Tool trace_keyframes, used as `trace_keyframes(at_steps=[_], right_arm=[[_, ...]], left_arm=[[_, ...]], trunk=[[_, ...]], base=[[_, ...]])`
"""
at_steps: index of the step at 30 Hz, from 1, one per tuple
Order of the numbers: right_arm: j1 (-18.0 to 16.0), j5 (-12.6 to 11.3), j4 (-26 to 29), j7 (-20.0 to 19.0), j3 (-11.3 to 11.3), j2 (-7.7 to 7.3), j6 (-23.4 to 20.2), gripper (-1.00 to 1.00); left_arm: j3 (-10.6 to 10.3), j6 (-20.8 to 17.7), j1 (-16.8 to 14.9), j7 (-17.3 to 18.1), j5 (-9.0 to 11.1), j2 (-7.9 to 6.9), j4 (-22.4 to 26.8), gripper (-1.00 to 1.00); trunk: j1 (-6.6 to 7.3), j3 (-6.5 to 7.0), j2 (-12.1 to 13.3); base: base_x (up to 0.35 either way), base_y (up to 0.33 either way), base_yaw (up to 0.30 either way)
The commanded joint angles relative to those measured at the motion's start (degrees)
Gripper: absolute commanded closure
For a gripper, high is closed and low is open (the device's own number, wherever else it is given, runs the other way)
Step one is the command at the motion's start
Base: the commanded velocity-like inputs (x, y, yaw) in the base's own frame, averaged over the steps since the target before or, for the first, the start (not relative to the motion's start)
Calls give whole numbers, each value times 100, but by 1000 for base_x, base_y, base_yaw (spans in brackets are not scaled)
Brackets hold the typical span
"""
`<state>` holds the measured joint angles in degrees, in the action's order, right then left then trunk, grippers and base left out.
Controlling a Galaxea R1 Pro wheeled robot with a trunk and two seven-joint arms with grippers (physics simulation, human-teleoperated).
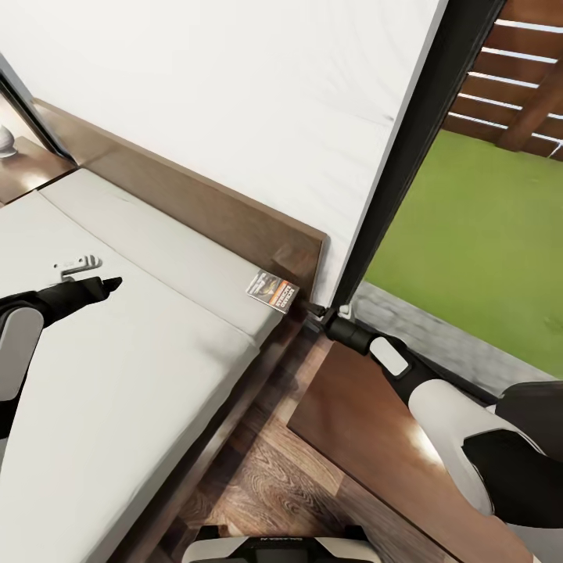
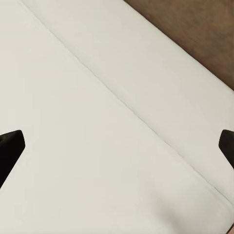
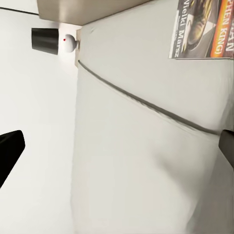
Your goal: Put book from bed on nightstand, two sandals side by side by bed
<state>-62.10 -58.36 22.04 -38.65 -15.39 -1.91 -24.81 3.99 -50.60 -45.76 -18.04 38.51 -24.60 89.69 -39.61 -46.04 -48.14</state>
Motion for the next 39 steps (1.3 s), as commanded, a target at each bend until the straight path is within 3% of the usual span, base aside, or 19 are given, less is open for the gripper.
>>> trace_keyframes(at_steps=[1,22,26,30,39], right_arm=[[-4,-51,-2,35,-25,-4,-28,-100],[-4,-61,14,263,-11,-19,14,-100],[-4,-54,7,617,198,-24,26,-100],[-4,-46,10,1057,317,-22,50,-100],[-4,-30,8,1257,353,-11,115,-100]], left_arm=[[-1,-20,-4,-50,62,-1,5,-100],[5,-20,-3,-50,62,-1,5,-100],[5,-20,-5,-50,63,-1,5,-100],[5,-20,-3,-50,61,-1,5,-100],[4,-20,-10,-50,64,4,5,-100]], trunk=[[-1,-4,-4],[-1,-4,-4],[-1,-4,-4],[-89,-76,-165],[-286,-238,-525]], base=[[0,0,0],[0,0,0],[0,0,0],[0,0,0],[0,0,0]])
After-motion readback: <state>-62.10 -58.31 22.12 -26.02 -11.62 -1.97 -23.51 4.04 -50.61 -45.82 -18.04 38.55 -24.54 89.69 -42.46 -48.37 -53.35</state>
